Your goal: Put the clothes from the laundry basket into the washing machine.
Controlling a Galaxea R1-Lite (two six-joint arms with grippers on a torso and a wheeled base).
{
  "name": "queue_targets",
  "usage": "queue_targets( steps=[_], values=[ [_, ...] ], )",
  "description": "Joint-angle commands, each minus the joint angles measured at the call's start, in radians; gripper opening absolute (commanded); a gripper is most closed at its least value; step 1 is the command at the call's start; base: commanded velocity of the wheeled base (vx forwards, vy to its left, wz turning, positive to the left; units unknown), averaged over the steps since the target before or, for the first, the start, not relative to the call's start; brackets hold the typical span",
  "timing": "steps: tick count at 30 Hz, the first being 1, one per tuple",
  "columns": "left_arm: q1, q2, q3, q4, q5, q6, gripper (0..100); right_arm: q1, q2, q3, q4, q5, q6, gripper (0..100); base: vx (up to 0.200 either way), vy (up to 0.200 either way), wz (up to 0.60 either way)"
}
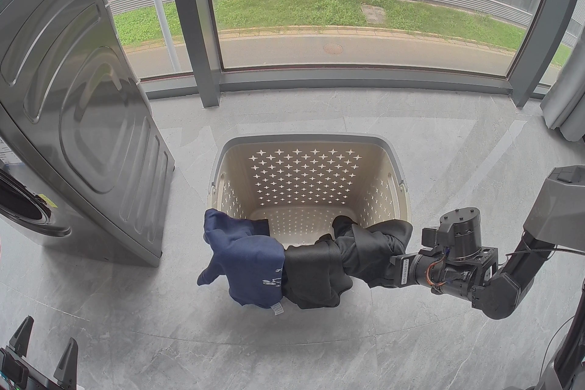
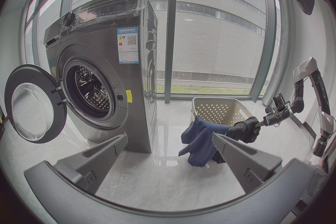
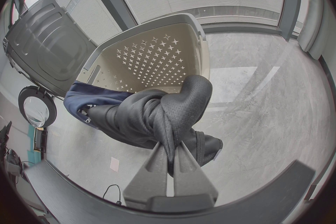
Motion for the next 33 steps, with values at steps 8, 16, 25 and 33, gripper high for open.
queue_targets(
  steps=[8,16,25,33],
  values=[
    [0.000,-0.013,0.016,0.000,0.000,0.000,100,0.072,-0.264,0.118,0.026,-0.028,0.008,0,0.000,0.000,0.00],
    [0.000,-0.013,0.016,0.000,0.000,-0.001,100,0.071,-0.166,0.153,0.005,-0.031,0.011,0,0.000,0.000,0.00],
    [0.000,-0.013,0.016,0.000,0.000,-0.001,100,0.058,-0.082,0.110,-0.008,-0.057,0.014,100,0.000,0.000,0.00],
    [0.000,-0.013,0.016,0.000,0.000,-0.001,100,0.028,0.009,0.006,-0.008,-0.061,0.014,100,0.000,0.000,0.00]
  ],
)
